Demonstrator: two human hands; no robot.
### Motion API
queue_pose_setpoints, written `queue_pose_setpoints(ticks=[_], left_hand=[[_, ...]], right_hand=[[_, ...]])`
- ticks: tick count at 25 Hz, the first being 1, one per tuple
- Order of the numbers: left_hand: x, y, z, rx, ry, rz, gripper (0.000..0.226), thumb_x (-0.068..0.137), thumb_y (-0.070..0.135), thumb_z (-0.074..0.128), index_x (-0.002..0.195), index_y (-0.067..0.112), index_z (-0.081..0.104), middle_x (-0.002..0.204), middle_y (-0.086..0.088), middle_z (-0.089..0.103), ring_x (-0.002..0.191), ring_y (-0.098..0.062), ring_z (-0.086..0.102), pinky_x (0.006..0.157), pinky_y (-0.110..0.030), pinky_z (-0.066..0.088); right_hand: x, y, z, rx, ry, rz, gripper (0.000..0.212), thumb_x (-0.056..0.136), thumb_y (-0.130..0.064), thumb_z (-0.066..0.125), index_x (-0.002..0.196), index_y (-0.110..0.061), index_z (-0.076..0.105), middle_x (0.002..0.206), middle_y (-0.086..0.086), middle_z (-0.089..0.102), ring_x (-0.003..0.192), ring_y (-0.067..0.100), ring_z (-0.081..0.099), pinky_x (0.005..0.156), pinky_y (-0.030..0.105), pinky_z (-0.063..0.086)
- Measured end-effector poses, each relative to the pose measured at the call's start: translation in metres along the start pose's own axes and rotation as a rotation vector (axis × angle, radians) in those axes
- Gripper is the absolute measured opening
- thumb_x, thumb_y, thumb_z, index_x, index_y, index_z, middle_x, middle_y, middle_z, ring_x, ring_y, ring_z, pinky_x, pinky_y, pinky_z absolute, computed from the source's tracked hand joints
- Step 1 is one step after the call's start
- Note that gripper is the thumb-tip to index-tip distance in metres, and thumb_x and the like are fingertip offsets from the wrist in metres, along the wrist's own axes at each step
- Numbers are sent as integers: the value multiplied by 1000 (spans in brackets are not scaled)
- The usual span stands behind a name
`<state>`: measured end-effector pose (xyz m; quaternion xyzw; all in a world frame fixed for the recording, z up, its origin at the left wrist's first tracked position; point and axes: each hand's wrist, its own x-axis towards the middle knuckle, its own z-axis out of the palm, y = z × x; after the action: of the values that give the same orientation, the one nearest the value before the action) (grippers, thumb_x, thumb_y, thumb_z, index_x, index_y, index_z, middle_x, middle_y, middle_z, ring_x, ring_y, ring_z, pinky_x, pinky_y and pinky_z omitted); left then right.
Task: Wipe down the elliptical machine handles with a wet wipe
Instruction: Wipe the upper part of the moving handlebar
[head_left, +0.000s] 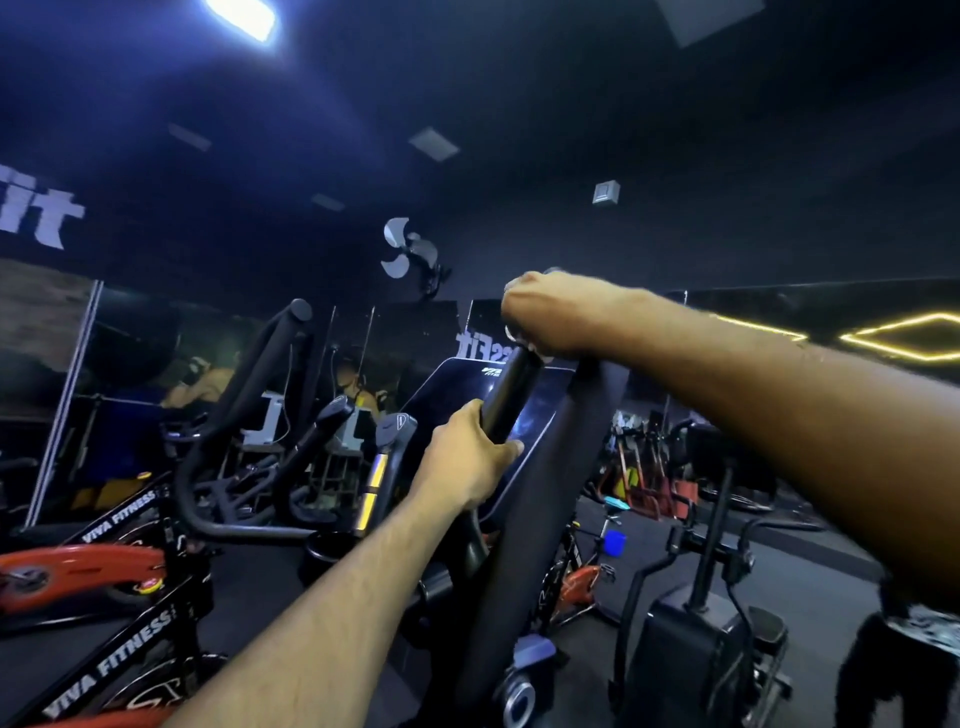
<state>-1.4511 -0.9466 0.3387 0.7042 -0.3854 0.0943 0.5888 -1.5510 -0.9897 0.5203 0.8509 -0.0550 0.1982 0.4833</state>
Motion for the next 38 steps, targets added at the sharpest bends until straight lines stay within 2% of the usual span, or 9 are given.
queue_pose_setpoints(ticks=[3,6,10,12,17,21,25,31,38], left_hand=[[0,0,-2,-55,-39,1,25,79,42,73,96,32,57,83,-3,72,66,-25,68,72,-49,64],[-2,2,-2,-37,-55,-6,27,84,40,74,98,27,55,92,-3,72,85,-31,72,80,-47,62],[1,-1,-6,-16,-99,7,33,88,42,73,105,24,51,104,-5,69,102,-36,67,89,-42,56],[7,-8,-5,-71,-186,44,35,87,45,72,104,25,48,105,-7,70,98,-36,68,88,-44,56],[15,-43,-15,-747,-466,31,47,85,78,63,109,37,62,100,2,70,86,-13,68,86,-45,59],[17,-54,-27,-1091,-463,-110,48,105,63,32,129,31,58,119,-4,70,104,-13,69,84,-33,56],[17,-56,-25,-1149,-466,-158,62,103,67,23,143,30,53,119,0,73,112,-12,69,92,-37,55],[13,-59,-23,-1196,-499,-171,69,103,66,15,152,29,45,131,-1,68,117,-8,64,79,-24,52],[7,-60,-21,-1240,-505,-217,71,104,65,14,157,25,39,140,-5,62,125,-17,60,76,-25,47]], right_hand=[[7,14,-9,-32,43,85,21,87,2,54,77,-14,47,109,13,55,92,41,64,67,39,43],[22,1,1,-44,-106,175,16,92,3,48,102,-1,59,118,18,53,102,43,62,71,41,41],[44,-3,-3,37,-236,118,18,81,-6,59,65,-10,52,91,23,65,88,41,64,74,42,55],[48,9,-11,-24,-258,119,6,80,-10,65,75,-9,67,93,15,64,87,37,64,73,41,55],[42,23,-12,-16,-244,132,13,87,-8,65,94,-15,73,107,2,62,96,28,63,73,34,45],[38,-4,-5,83,-257,109,14,86,-9,67,93,-17,76,101,1,69,96,23,66,85,35,49],[35,-21,-10,139,-331,19,11,88,-10,69,93,-16,76,96,1,71,90,21,66,84,29,46],[50,-6,-15,-48,-263,285,15,85,-3,66,95,-12,74,100,7,67,97,31,65,83,40,51],[50,-77,-8,-115,-499,147,11,87,-12,70,97,-13,74,97,3,70,97,22,65,76,31,46]])
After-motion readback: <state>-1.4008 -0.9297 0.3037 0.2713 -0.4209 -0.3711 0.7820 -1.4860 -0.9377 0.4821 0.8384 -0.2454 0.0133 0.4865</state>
